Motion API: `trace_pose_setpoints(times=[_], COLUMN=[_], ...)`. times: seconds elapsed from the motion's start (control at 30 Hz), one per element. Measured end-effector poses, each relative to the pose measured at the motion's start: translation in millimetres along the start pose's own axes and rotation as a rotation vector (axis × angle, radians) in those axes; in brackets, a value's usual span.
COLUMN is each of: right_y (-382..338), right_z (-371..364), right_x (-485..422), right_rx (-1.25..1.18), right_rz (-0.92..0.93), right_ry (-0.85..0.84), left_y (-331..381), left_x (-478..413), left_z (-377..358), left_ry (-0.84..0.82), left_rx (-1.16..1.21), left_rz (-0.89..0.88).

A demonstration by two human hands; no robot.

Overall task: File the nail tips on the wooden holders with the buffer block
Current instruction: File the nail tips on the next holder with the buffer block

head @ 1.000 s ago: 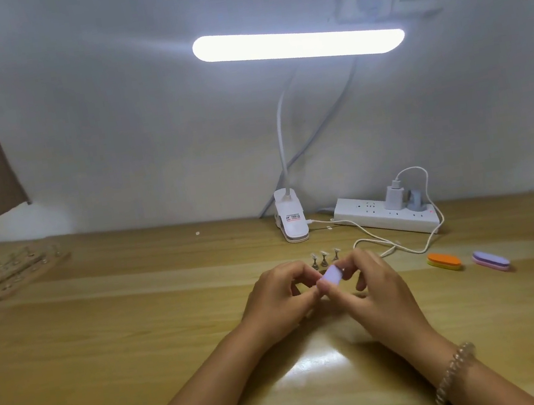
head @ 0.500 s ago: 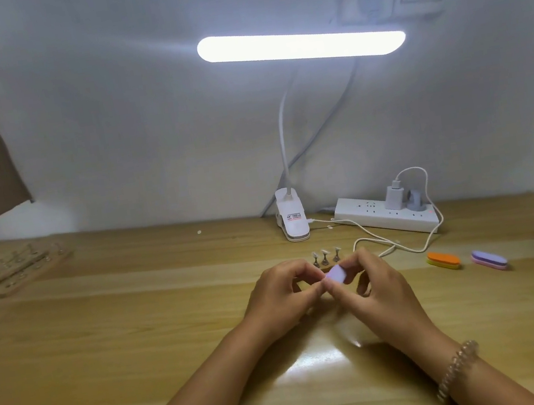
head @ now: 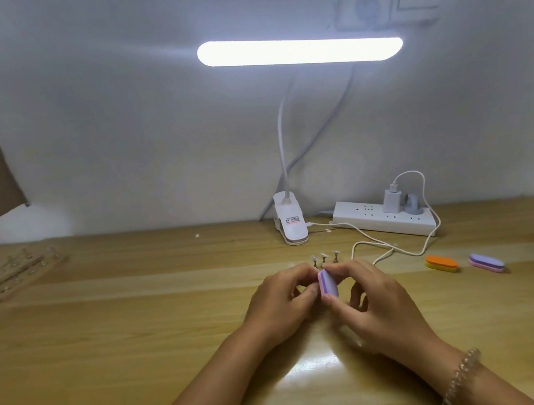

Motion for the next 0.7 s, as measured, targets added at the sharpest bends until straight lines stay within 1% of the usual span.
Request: trace_pose_setpoints(times=[0.1,0.17,0.27,0.3,0.33,0.4,0.43,0.6,0.7], right_y=[6.2,4.8,3.2,4.6,5.3,5.9,5.5,5.2,4.4], right_z=[2.8,2.2,4.6,4.6,3.0,-2.5,-3.3,4.1,3.4], right_x=[-1.6,-0.3,-0.8,-1.7,-1.7,0.0,0.0,-1.7,-1.1], right_rx=[0.026,0.101,0.041,0.026,0.039,0.108,0.127,0.015,0.045], right_rz=[-0.084,-0.054,-0.065,-0.077,-0.074,-0.048,-0.045,-0.100,-0.103], right_ry=[0.046,0.044,0.087,0.081,0.039,-0.049,-0.057,0.037,0.019], left_y=[-0.2,-0.3,-0.2,-0.5,-0.9,-1.0,-0.8,-2.0,-3.9], left_x=[-0.1,0.1,-0.5,-0.8,-1.2,-1.2,-1.0,-2.2,-1.1], left_z=[-0.1,-0.4,1.1,1.2,1.0,-0.4,-0.9,-0.7,-2.8], left_ry=[0.017,0.020,0.022,0.021,0.020,0.011,0.005,0.018,-0.033], left_rx=[0.000,0.022,0.058,0.055,0.044,0.028,0.023,0.053,-0.023], left_rz=[-0.006,-0.009,-0.003,-0.004,-0.006,-0.006,-0.003,0.009,0.028])
Point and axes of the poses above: each hand's wrist, its own x-axis away from the middle knuckle, its own z-axis out of the back of the hand, y = z × x, the point moved 2 cm from there along -x, towards the middle knuckle, and after that the axes turned 5 degrees about -x, right-handed, at the moved point
